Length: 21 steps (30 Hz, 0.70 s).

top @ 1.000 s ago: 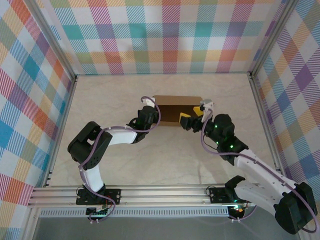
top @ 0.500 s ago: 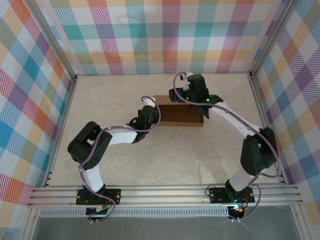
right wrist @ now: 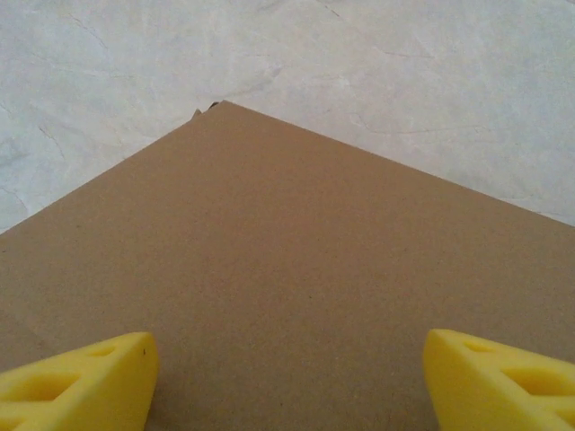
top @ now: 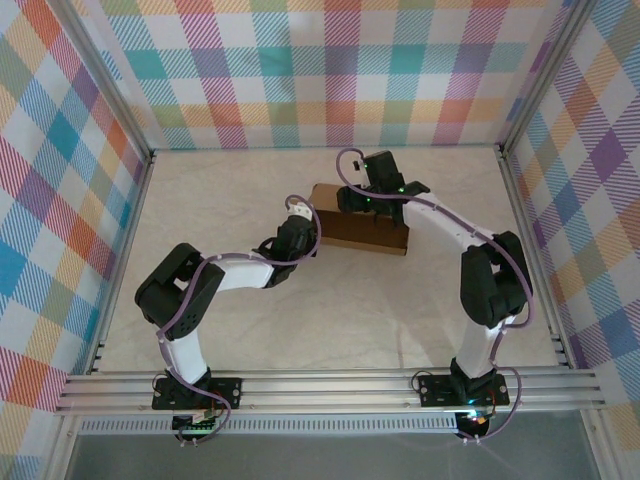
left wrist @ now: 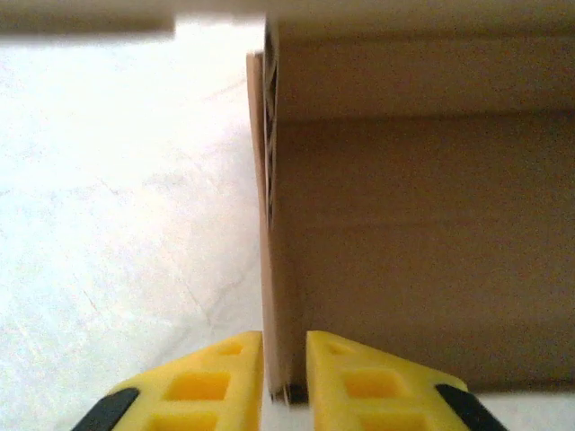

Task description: Fold the paper box

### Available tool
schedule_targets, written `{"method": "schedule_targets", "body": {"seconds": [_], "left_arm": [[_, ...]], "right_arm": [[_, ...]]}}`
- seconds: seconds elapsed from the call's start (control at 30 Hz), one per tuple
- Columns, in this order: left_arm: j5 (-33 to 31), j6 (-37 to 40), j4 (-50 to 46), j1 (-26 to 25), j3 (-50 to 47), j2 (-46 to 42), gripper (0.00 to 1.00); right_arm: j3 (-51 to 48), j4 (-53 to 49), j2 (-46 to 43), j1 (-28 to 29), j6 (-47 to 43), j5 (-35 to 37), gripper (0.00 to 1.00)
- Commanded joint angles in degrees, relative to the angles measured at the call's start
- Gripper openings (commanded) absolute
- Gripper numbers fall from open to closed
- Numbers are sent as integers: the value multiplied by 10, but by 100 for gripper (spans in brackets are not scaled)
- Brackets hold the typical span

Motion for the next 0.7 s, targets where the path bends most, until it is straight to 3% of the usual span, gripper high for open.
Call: {"method": "schedule_targets", "body": {"seconds": [0.0,0.1,0.37,0.5,0.67], "left_arm": [[27,-4,-39,-9,-23,-42,34],[34,-10,-57,-10,-49,-73,49],[65,-39,-96,-10,-136,-218,77],[129,-21,-150,3,-116,-305,83],[204,-53,-237,57,-13,-300,83]], "right_arm": [[10,-17,12,-5,11,-12,77],[8,-10,15,-8,15,-14,77],[1,-6,37,-12,14,-26,77],[-34,18,40,-13,10,-32,77],[-66,38,52,-12,6,-32,77]]}}
